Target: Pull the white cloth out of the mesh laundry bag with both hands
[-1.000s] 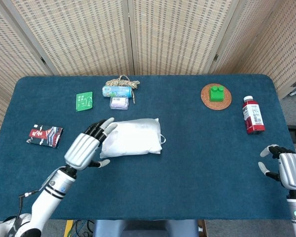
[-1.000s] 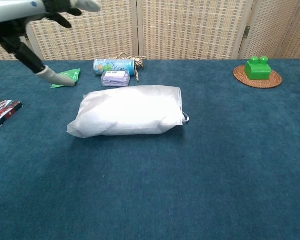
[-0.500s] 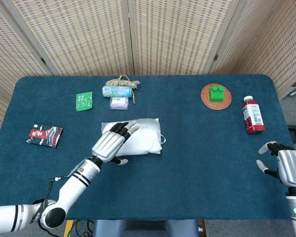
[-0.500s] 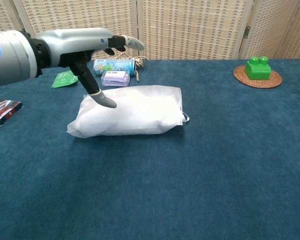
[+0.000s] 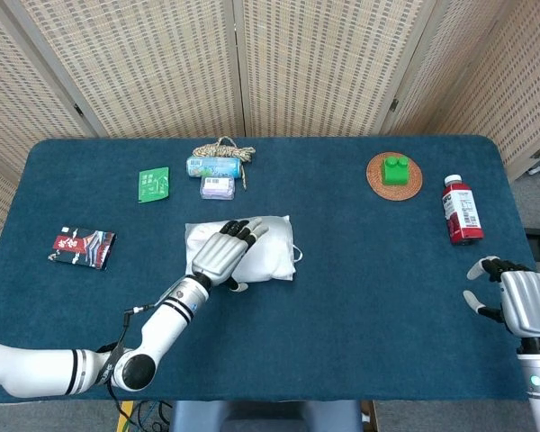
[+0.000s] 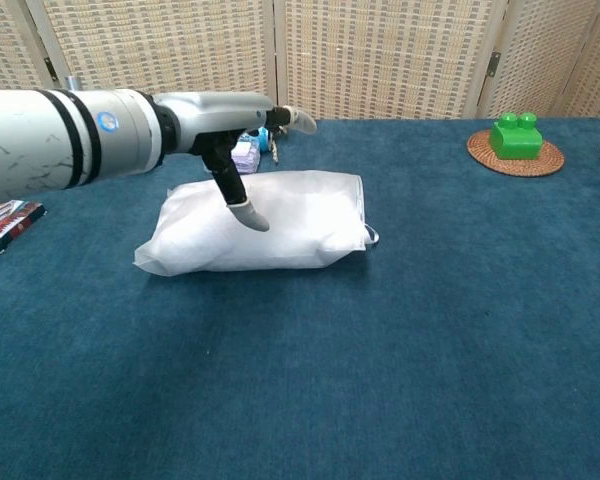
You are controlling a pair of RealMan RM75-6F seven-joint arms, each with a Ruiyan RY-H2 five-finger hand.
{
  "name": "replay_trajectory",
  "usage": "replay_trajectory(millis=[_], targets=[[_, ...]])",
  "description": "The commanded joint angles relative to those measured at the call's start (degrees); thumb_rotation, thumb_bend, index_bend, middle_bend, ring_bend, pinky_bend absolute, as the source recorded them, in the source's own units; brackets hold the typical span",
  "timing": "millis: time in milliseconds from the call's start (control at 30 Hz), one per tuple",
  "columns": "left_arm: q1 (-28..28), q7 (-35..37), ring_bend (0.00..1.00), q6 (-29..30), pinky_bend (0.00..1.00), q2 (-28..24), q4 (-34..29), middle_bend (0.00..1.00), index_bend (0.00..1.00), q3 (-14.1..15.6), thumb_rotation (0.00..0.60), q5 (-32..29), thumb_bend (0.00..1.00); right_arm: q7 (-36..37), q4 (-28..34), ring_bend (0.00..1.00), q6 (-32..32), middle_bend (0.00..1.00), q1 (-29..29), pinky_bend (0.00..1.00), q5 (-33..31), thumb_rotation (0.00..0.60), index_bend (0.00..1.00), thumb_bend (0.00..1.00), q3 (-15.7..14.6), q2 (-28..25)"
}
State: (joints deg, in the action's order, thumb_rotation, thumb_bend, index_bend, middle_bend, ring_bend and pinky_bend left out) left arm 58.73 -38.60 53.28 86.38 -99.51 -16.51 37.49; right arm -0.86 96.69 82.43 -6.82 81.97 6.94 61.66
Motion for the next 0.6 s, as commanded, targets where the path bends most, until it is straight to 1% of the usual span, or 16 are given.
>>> replay_trajectory(millis=[33, 200, 400, 600], targets=[[1.5, -0.2, 0.00, 0.1, 0.04, 1.0, 2.1, 0.00, 0.00, 0.1, 0.600, -2.2, 0.00, 0.0, 0.0, 0.50, -0.2, 0.48, 0.0, 0.56, -0.2, 0.600, 0.53, 0.16, -0.1, 0.0], [3.6, -0.8, 0.00, -0.6, 0.03, 1.4, 4.5, 0.00, 0.00, 0.7, 0.600, -6.8, 0.00, -0.1, -0.1, 0.50, -1.0, 0.48, -0.2, 0.56, -0.4, 0.600, 0.53, 0.16, -0.5, 0.0], [6.5, -3.2, 0.00, -2.5, 0.00, 0.9, 5.9, 0.00, 0.00, 2.7, 0.600, -12.6, 0.00, 0.0, -0.4, 0.50, -1.6, 0.48, -0.3, 0.56, -0.6, 0.600, 0.53, 0.16, -0.8, 0.2], [9.3, -5.6, 0.00, -2.5, 0.00, 1.7, 7.8, 0.00, 0.00, 4.7, 0.600, -17.9, 0.00, 0.2, -0.8, 0.50, -2.1, 0.49, -0.3, 0.56, -0.9, 0.600, 0.53, 0.16, -1.1, 0.4]])
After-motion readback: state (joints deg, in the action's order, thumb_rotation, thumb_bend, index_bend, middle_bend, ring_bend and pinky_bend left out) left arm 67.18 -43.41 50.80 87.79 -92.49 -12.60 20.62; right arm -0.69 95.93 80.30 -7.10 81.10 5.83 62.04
